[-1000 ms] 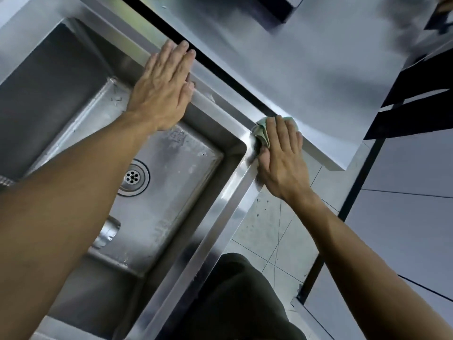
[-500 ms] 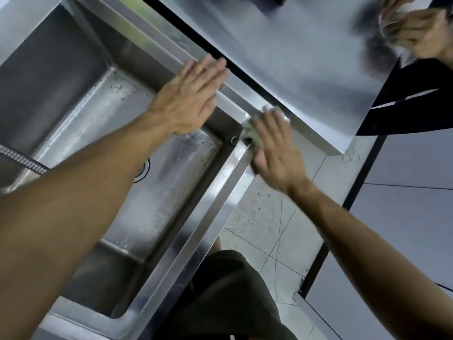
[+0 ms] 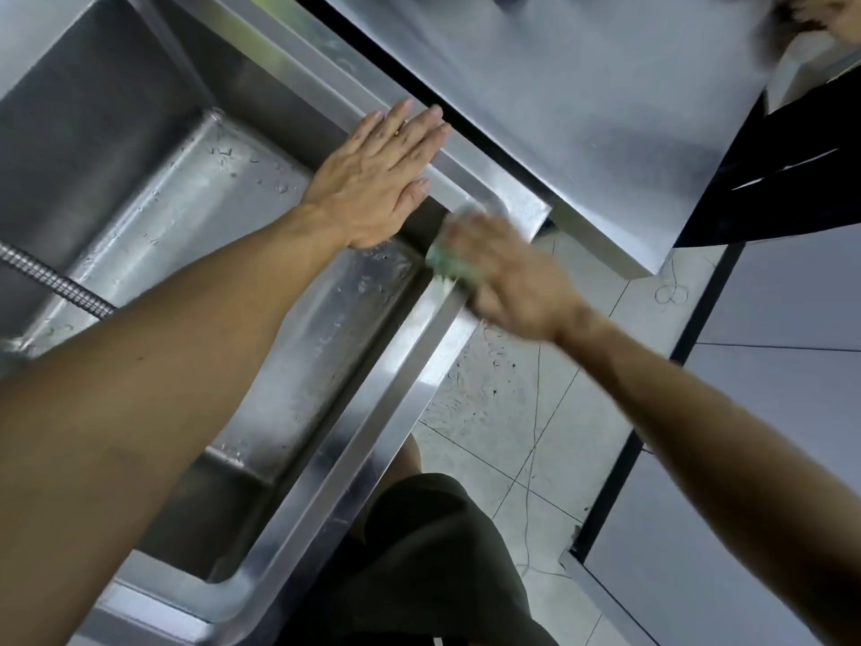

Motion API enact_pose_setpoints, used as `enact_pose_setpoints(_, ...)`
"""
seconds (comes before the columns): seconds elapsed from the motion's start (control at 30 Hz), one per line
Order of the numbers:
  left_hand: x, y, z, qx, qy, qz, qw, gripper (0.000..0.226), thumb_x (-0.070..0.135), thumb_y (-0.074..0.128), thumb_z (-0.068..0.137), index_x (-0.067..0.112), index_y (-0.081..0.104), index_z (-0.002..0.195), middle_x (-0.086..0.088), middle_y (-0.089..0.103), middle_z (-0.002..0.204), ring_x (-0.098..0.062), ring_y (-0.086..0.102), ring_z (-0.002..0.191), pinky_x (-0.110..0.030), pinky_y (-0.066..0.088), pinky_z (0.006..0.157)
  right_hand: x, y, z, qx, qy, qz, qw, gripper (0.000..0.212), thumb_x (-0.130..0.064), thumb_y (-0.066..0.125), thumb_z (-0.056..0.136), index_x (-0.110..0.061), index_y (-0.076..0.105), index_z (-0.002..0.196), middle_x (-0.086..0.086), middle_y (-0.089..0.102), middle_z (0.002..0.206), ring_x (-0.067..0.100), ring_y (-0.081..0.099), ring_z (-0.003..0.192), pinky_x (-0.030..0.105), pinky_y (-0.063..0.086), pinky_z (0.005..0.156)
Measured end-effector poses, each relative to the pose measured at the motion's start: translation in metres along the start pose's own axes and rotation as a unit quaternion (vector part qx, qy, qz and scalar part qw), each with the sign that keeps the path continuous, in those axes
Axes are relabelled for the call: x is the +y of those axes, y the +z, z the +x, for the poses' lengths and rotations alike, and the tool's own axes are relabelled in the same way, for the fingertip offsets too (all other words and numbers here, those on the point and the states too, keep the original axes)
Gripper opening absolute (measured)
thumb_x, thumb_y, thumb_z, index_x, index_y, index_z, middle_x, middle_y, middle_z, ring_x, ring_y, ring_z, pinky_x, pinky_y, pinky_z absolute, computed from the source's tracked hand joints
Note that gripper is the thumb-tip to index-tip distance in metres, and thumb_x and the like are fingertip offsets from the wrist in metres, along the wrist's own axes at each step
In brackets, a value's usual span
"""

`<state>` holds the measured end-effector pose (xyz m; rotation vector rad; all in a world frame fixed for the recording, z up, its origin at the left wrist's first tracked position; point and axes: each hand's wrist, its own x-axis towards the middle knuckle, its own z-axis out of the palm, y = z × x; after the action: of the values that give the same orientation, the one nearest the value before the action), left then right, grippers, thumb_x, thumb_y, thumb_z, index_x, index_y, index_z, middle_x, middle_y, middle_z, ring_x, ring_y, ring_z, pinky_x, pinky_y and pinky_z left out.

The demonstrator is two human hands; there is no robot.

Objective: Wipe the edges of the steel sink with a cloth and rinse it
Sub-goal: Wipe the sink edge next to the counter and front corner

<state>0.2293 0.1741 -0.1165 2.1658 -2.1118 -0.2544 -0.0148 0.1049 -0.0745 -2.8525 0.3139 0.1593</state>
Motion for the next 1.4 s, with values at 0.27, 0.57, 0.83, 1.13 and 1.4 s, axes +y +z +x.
enact_pose_setpoints(0.27,0.005,-0.002,-0.003,0.008,-0.015,0.003,1.000,0.062,0.045,0.011,0.111,0.020,-0.002,0.166,0.000,-0.007,0.174,-0.024,-0.008,0.160,-0.043,0.002,0.130,-0.069,0.022,-0.007,0.011,0.128,0.002,0.992,0.063,-0.045,0.020,0.108,-0.010,0.033,0.159,0.012,0.023,0.169,0.031,0.009,0.159,0.050,0.002,0.130)
enact_pose_setpoints(0.57,0.005,0.000,-0.002,0.003,-0.015,-0.009,1.000,0.062,0.047,0.008,0.111,0.021,-0.006,0.165,0.001,-0.009,0.173,-0.024,-0.010,0.160,-0.044,0.001,0.130,0.020,-0.006,0.028,0.073,0.178,-0.016,0.981,0.059,-0.035,0.023,0.110,-0.010,0.015,0.164,0.020,0.008,0.171,0.035,0.004,0.159,0.056,0.011,0.127)
enact_pose_setpoints(0.83,0.004,0.001,-0.001,0.005,-0.016,-0.023,1.000,0.062,0.047,0.007,0.111,0.021,-0.006,0.165,0.001,-0.009,0.173,-0.024,-0.011,0.159,-0.046,0.003,0.130,-0.134,0.052,-0.050,-0.007,-0.089,0.026,0.996,0.055,-0.036,0.046,0.103,-0.012,0.048,0.153,0.011,0.040,0.162,0.030,0.022,0.157,0.050,0.007,0.129)
enact_pose_setpoints(1.13,0.009,0.002,-0.005,0.013,-0.028,-0.021,0.999,0.061,0.046,0.009,0.111,0.020,-0.005,0.165,0.001,-0.008,0.174,-0.023,-0.009,0.160,-0.045,0.001,0.130,0.029,0.000,0.013,0.071,0.134,-0.015,0.988,0.057,-0.034,0.029,0.109,-0.012,0.031,0.161,0.012,0.024,0.169,0.035,0.011,0.159,0.058,0.014,0.126)
enact_pose_setpoints(1.4,0.004,0.006,-0.004,0.016,-0.025,-0.021,0.999,0.062,0.046,0.008,0.111,0.021,-0.005,0.166,0.003,-0.011,0.173,-0.021,-0.012,0.159,-0.041,-0.003,0.129,-0.056,0.037,-0.042,0.030,0.033,0.005,0.999,0.062,-0.043,0.041,0.106,-0.014,0.034,0.160,0.011,0.027,0.168,0.031,0.012,0.159,0.056,0.018,0.126)
